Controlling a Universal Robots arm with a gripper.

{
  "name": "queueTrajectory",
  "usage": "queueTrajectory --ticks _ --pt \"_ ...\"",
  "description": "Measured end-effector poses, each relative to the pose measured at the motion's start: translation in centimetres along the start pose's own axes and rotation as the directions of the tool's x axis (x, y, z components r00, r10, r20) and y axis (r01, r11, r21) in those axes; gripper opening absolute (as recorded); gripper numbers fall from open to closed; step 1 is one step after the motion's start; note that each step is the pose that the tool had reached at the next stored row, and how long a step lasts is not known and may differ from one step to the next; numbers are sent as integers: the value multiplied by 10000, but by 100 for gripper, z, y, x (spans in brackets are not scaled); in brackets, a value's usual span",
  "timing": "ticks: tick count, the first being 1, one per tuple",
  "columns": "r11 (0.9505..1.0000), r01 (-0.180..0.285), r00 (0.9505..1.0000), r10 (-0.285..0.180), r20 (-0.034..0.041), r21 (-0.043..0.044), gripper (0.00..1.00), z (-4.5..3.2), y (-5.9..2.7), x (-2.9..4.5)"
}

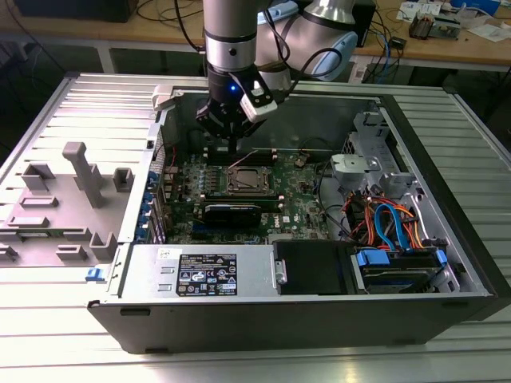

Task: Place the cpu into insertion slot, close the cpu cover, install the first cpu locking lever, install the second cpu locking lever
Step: 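Install the first cpu locking lever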

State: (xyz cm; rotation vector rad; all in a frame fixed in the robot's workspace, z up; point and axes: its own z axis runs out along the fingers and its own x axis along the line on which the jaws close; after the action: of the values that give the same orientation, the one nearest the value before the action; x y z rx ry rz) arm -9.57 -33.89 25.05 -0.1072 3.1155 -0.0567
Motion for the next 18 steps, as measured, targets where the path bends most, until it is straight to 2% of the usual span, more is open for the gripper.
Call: queueTrajectory --ticks 18 --pt "10000 0 10000 0 0 1 11 6 -3 -38"
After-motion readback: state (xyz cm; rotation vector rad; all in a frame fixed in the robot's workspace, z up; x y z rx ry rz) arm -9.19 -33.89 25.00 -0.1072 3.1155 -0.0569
